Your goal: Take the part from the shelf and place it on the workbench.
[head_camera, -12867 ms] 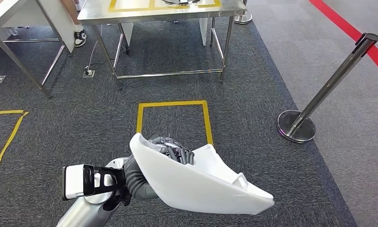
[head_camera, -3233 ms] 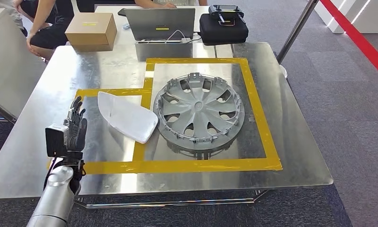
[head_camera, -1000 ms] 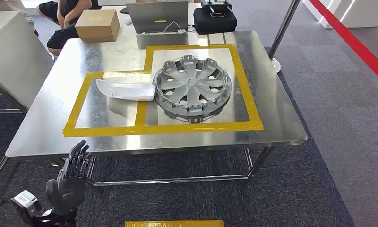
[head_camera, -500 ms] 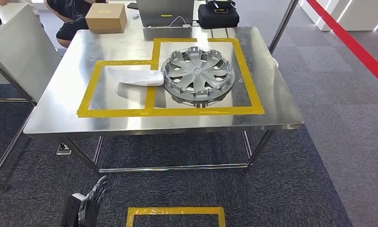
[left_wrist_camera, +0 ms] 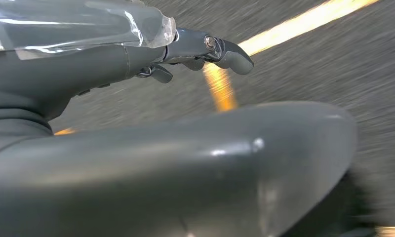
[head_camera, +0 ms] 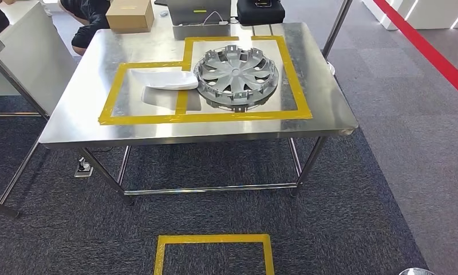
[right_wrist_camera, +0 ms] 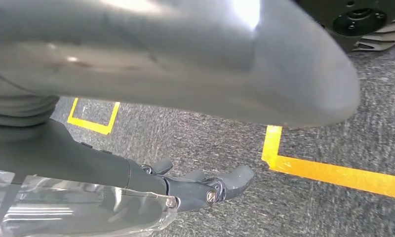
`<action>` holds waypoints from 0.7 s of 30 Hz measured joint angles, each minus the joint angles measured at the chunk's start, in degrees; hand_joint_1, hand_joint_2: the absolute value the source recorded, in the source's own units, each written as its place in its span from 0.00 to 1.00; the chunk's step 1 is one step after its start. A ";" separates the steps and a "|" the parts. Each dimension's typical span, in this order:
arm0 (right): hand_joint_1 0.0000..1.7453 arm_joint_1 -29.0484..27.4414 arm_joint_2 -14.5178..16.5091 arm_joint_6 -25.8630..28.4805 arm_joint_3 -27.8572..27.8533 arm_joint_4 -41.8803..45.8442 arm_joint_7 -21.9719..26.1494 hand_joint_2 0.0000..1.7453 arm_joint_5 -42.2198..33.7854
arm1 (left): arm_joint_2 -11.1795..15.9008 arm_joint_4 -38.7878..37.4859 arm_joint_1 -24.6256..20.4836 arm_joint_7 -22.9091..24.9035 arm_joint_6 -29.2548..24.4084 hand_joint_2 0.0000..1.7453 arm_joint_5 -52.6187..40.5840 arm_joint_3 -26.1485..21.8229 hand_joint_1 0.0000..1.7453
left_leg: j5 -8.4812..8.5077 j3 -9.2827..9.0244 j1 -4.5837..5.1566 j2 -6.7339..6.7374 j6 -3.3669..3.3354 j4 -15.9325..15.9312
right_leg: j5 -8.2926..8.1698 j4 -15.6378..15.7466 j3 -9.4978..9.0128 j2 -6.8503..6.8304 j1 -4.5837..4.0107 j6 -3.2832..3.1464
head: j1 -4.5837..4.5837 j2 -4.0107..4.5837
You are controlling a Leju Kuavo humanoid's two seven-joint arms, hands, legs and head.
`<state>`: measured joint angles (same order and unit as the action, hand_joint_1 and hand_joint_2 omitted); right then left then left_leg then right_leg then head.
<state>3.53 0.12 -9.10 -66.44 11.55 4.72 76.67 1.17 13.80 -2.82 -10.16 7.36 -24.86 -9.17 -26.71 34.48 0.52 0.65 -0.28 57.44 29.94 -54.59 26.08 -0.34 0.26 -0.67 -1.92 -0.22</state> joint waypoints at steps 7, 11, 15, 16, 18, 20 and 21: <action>0.00 0.09 0.28 -0.06 0.32 -0.01 -0.11 0.00 0.93 | -0.60 -2.09 0.57 4.10 -0.52 0.00 -0.33 0.00 0.00 | -7.37 0.88 -0.84 -0.41 1.33 14.75 | -4.78 -0.85 6.52 -0.60 0.18 -0.12 | -0.36 0.00; 0.00 0.31 0.44 0.02 1.10 -0.01 -0.31 0.00 1.61 | -0.86 -2.35 0.20 7.46 -0.35 0.00 0.90 -0.42 0.00 | -5.89 -11.00 -0.95 -0.60 1.05 -1.53 | -6.90 -2.10 9.19 -0.65 0.01 1.05 | -0.36 0.00; 0.00 0.49 0.66 0.04 1.35 -0.02 -0.31 0.00 1.57 | -1.04 -2.67 0.08 8.73 0.21 0.00 3.09 -1.99 0.00 | -5.76 -10.70 -0.68 -0.39 -0.99 -4.01 | -7.37 -2.45 10.17 -0.64 0.34 2.43 | -0.32 0.00; 0.00 0.40 0.79 0.03 1.38 -0.04 -0.34 0.00 1.54 | -1.04 -2.78 0.12 9.10 0.34 0.00 3.53 -2.49 0.00 | -5.07 -10.05 -0.72 -0.24 -1.61 -4.04 | -5.21 -4.01 10.69 -0.53 0.42 2.70 | -0.23 0.00; 0.00 0.29 1.04 0.01 1.41 -0.07 -0.41 0.00 1.48 | -0.98 -2.88 0.15 9.74 0.45 0.00 4.04 -3.34 0.00 | -3.64 -8.47 -0.62 -0.08 -2.25 -3.98 | 1.31 -10.42 12.11 -0.35 0.48 3.08 | 0.08 0.00; 0.00 0.30 1.23 0.01 1.44 -0.08 -0.56 0.00 1.32 | -0.95 -2.91 0.17 10.14 0.46 0.00 4.28 -3.96 0.00 | -2.19 -6.68 -0.42 0.01 -2.37 -3.77 | 5.07 -17.74 12.86 -0.25 0.48 3.25 | 0.26 0.00; 0.00 0.31 1.32 0.01 1.44 -0.08 -0.67 0.00 1.19 | -0.95 -2.92 0.17 10.23 0.47 0.00 4.36 -4.21 0.00 | -1.53 -5.74 -0.35 0.05 -2.33 -3.54 | 4.63 -19.49 12.27 -0.21 0.47 3.17 | 0.27 0.00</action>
<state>3.84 1.44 -9.09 -65.00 11.47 4.05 77.87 0.22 10.88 -2.65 0.06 7.82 -20.50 -13.38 -28.24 28.74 0.16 0.70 -2.61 53.89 34.57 -74.07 38.35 -0.55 0.73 2.50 -1.65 -0.22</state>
